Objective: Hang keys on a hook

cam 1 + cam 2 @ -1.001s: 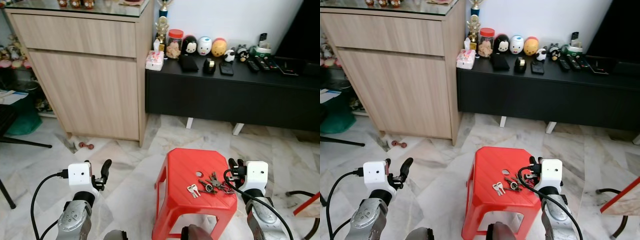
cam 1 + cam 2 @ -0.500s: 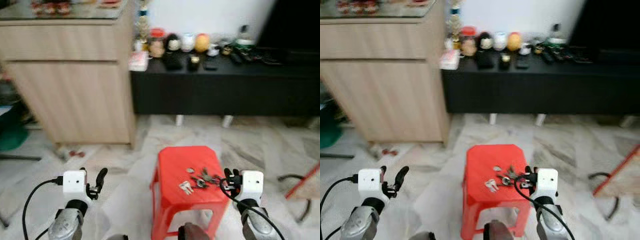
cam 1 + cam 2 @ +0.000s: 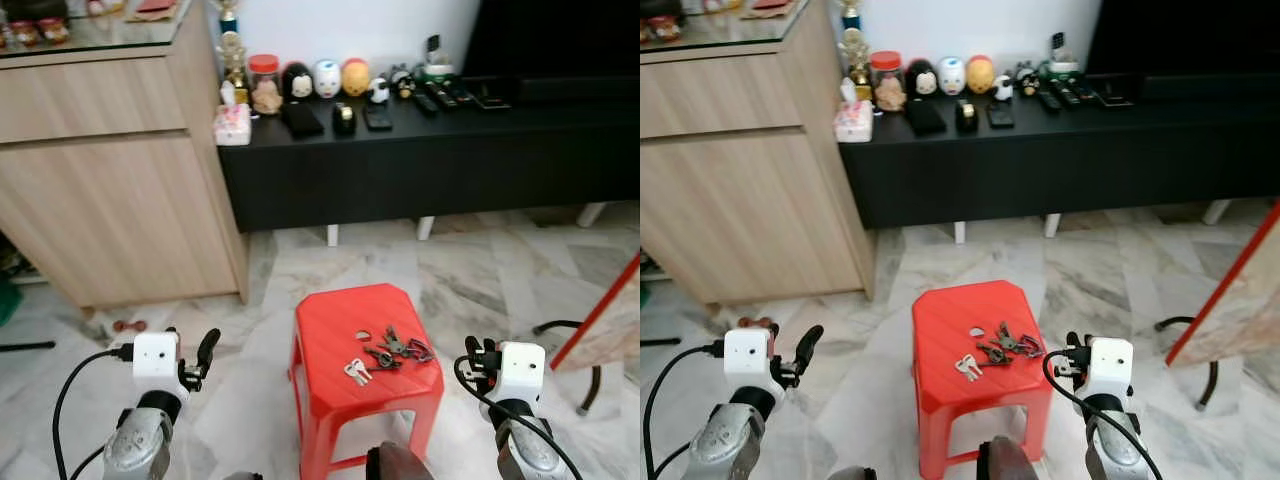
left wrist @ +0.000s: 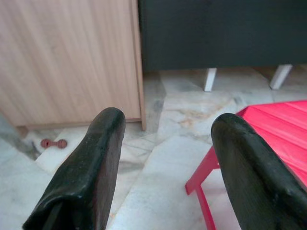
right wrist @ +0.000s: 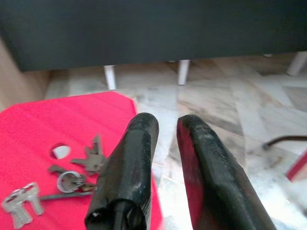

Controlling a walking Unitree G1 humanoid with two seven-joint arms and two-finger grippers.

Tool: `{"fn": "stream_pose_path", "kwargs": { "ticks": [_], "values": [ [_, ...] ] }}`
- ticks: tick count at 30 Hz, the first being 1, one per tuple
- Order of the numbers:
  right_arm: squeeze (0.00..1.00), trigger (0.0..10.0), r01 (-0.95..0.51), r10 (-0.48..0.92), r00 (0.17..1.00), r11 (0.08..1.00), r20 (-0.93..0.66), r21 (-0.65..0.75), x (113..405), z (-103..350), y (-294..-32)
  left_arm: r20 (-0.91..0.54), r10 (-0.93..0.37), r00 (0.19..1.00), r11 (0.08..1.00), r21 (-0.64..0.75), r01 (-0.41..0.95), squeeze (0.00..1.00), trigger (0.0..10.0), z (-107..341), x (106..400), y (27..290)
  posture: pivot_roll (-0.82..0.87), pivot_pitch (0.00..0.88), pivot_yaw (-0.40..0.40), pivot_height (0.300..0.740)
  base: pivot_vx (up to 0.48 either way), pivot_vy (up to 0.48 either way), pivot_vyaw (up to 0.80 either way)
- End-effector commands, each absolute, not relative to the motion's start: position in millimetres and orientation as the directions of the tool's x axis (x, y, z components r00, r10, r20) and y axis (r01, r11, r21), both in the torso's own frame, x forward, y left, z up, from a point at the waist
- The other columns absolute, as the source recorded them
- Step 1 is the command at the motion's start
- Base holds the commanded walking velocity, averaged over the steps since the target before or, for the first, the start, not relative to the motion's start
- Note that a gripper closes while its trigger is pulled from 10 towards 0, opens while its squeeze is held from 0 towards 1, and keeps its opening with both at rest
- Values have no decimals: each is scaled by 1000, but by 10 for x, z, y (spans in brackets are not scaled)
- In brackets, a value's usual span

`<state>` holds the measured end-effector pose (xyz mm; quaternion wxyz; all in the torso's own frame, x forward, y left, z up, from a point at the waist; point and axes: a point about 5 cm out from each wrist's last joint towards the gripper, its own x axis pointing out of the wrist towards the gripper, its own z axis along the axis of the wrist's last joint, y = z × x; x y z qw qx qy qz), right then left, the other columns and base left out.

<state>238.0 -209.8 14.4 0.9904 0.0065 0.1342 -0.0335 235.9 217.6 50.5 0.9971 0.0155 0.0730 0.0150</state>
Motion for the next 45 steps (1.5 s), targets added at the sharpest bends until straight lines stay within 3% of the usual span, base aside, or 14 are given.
{"fn": "stream_pose_path", "kwargs": {
  "ticks": [1, 7, 13, 25, 45],
  "values": [
    [0, 10000, 7, -10, 965, 1000, -262, -10, 2446, 197, -2072, -125, 63, 990, 998, 34, -59, 0, 10000, 526, 2348, 2183, -14, 0, -62, 643, 0, 0, 0],
    [0, 10000, -86, 73, 961, 996, -267, -35, 2503, 220, -2052, -137, 82, 987, 997, 16, -81, 0, 10000, 474, 2267, 2146, 24, 0, -82, 643, 0, 0, 0],
    [0, 10000, -117, 103, 950, 993, -295, -28, 2530, 151, -1965, -208, 128, 970, 992, 10, -129, 0, 10000, 304, 2079, 2286, 21, 0, -72, 643, 0, 0, 0],
    [0, 10000, -133, 113, 939, 990, -325, -42, 2322, 47, -1955, -193, 78, 978, 997, 42, -71, 0, 10000, 408, 2287, 2301, -46, 0, 4, 643, 0, 0, 133],
    [0, 10000, -153, 128, 929, 987, -347, -47, 2389, 33, -1914, -197, 75, 978, 997, 43, -68, 0, 10000, 383, 2241, 2292, -17, 0, -26, 643, 246, 0, 0]
  ]
}}
